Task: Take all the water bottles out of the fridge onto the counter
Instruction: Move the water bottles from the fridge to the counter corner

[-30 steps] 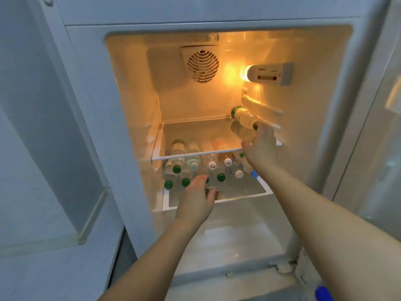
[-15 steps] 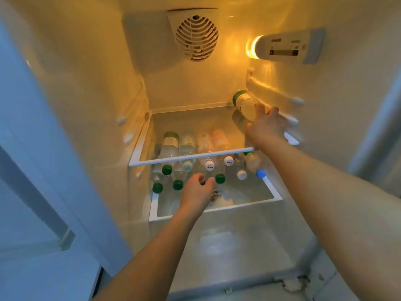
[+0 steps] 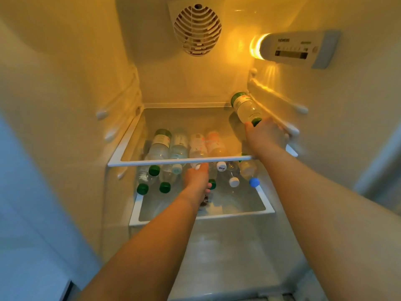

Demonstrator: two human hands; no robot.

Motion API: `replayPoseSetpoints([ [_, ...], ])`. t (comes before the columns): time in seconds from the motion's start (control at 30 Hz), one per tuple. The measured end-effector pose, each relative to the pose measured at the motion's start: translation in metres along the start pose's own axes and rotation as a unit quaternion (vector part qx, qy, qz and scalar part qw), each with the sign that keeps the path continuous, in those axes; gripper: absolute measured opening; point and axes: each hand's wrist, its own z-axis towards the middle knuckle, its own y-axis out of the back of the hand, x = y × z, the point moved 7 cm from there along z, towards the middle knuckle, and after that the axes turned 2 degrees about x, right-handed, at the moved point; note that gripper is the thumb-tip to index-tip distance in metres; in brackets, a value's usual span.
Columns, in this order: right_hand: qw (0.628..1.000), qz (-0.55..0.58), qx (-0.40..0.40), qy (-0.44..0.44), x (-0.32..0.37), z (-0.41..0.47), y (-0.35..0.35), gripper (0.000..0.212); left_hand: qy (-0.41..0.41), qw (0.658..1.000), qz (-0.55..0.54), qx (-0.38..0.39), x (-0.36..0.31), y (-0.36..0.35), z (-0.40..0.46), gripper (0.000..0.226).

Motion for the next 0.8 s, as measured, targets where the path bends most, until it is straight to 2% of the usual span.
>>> replayPoseSetpoints([
  [0.23,0.999,-0.015,0.03,-0.006,0.001,0.003,-0.004,0.06,0.006,1.0,0.006,-0.015,0.0,-0.01,0.004,0.049],
  [0.43,1.0,-0.01,0.024,-0.01,0.001,0.001,-0.001,0.052,-0.041,0.997,0.019,-0.062,0.006,-0.008,0.0,0.05],
  [0.57,1.0,0.02,0.011,-0.01,0.002,-0.003,0.005,0.052,-0.066,0.994,0.029,-0.081,0.016,-0.002,-0.013,0.037],
  [0.67,0.998,0.064,-0.013,-0.011,0.002,-0.011,0.016,0.054,-0.043,0.996,-0.015,-0.072,0.027,0.005,-0.023,0.046],
  [0.8,0.992,0.12,-0.039,-0.014,-0.002,-0.024,0.027,0.055,-0.025,0.991,-0.127,-0.04,0.035,0.017,-0.05,0.036],
])
